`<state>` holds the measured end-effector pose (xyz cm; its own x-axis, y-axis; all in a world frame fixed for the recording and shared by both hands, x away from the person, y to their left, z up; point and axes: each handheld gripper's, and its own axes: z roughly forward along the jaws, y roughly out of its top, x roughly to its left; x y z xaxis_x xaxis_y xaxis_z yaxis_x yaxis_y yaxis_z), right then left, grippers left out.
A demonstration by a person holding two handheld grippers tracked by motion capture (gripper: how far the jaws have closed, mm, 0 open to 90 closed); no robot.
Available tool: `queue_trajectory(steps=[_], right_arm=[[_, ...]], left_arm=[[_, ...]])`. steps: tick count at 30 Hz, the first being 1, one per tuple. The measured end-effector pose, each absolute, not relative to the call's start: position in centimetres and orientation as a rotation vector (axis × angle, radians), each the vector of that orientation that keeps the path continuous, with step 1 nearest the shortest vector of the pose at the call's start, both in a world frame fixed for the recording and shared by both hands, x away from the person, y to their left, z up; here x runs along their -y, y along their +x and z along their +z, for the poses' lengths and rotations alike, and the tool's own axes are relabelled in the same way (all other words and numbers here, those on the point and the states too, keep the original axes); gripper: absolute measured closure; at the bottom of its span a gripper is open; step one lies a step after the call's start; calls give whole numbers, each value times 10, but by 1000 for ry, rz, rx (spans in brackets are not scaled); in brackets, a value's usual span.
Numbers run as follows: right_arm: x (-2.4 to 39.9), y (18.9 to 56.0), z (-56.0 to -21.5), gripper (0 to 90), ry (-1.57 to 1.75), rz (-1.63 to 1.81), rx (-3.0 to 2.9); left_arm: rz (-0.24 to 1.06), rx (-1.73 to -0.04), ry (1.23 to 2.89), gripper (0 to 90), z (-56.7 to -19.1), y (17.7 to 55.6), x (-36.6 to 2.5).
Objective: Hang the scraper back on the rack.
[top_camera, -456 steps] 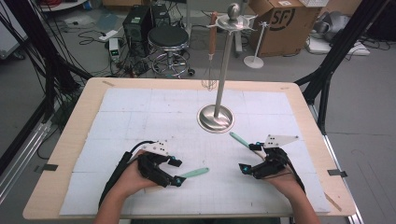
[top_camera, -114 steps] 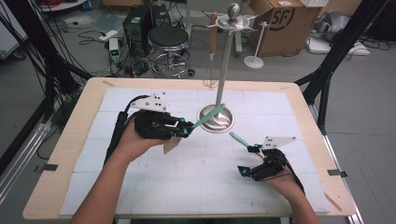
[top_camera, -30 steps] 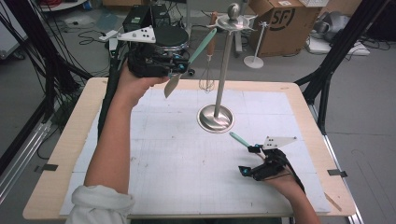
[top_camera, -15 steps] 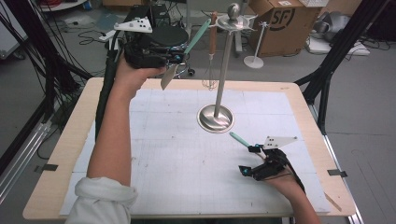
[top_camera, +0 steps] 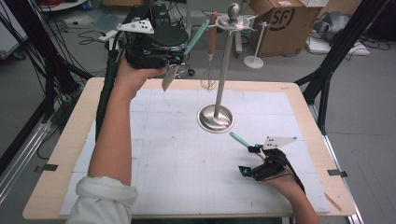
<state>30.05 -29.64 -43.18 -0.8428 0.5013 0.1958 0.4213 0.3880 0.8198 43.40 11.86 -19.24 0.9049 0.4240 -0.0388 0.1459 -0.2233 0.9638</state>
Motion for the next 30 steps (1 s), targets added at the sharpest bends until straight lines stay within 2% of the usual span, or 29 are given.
queue_trajectory(steps=[18, 30], right_arm=[[297, 300, -432, 26, 843, 1464, -2546], [297, 300, -432, 26, 849, 1461, -2551]], left_arm=[[255, -437, 1815, 801, -199, 436, -112], [242, -468, 1845, 798, -206, 441, -90]])
